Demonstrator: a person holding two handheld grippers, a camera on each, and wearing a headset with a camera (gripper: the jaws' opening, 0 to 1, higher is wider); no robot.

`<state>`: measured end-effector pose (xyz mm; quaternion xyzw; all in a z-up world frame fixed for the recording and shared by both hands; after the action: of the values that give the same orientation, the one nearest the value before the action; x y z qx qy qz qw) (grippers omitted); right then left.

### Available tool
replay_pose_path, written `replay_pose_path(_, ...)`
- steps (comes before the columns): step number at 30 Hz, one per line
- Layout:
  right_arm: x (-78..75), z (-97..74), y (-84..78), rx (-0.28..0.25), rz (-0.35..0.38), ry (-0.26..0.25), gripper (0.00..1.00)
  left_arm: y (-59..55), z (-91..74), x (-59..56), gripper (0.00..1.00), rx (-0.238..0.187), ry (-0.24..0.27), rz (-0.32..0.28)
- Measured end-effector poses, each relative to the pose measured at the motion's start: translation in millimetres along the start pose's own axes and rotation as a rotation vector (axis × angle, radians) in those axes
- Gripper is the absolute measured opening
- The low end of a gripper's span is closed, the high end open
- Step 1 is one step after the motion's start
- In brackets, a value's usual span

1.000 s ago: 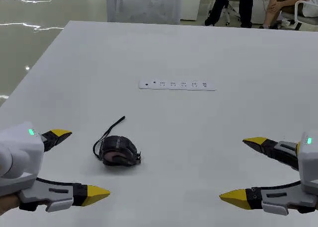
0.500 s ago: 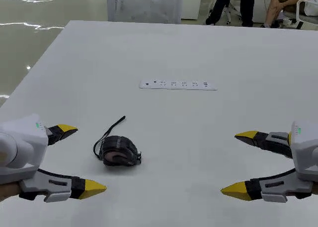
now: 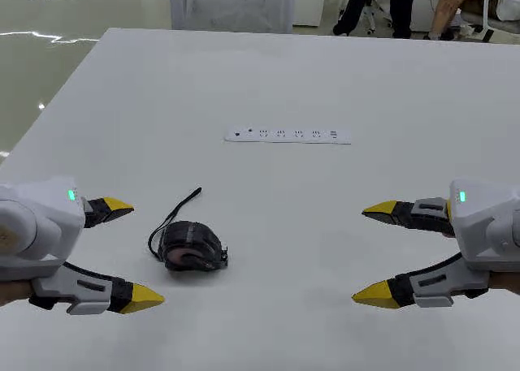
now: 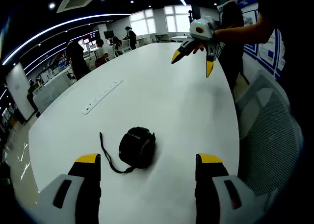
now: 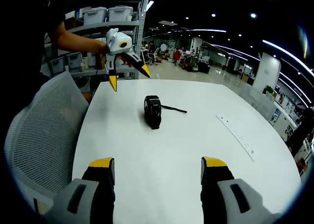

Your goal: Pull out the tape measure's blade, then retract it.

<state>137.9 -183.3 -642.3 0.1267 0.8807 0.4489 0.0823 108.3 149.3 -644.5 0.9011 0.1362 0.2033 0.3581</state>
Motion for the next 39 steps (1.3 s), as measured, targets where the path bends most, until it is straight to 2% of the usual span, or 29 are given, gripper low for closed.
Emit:
replay_pose_path(8,-8.3,9.2,4.3,0.013,-0.044,0.027,0.71,-2.7,10.0,8.1,0.72,0.018,-0.037,0.036)
replay_pose_path(11,-11.5,12.9,5.6,0.015,-0.056,0.038,0.67,-3.8,13.4,11.5,0.7,0.022,-0.049,0.049)
replay_pose_path(17,-15.3,22.2,8.1,0.019,-0.071,0.061,0.67,-7.6,20.0,16.8,0.67,0.043,-0.078,0.081)
replay_pose_path(31,-26.9,43.6,2.3,0.029,-0.05,0.079,0.65,-12.9,36.3,23.7,0.63,0.068,-0.114,0.12)
replay_pose_path(39,-29.2,61.7,3.2,0.038,-0.053,0.1,0.63,-21.4,48.4,27.9,0.62,0.102,-0.139,0.136)
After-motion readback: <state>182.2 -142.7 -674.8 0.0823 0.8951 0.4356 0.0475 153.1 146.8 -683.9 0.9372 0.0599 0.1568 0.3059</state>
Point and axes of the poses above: the centre of the closed fingertips' face, and the gripper's own axes: z roughly forward along the fingers, x roughly to its left, y roughly out of its top, the point moved 7 cm from there along -z, roughly backward along the fingers, and after that the axes turned 8 degrees about z, right-handed, at the moved point
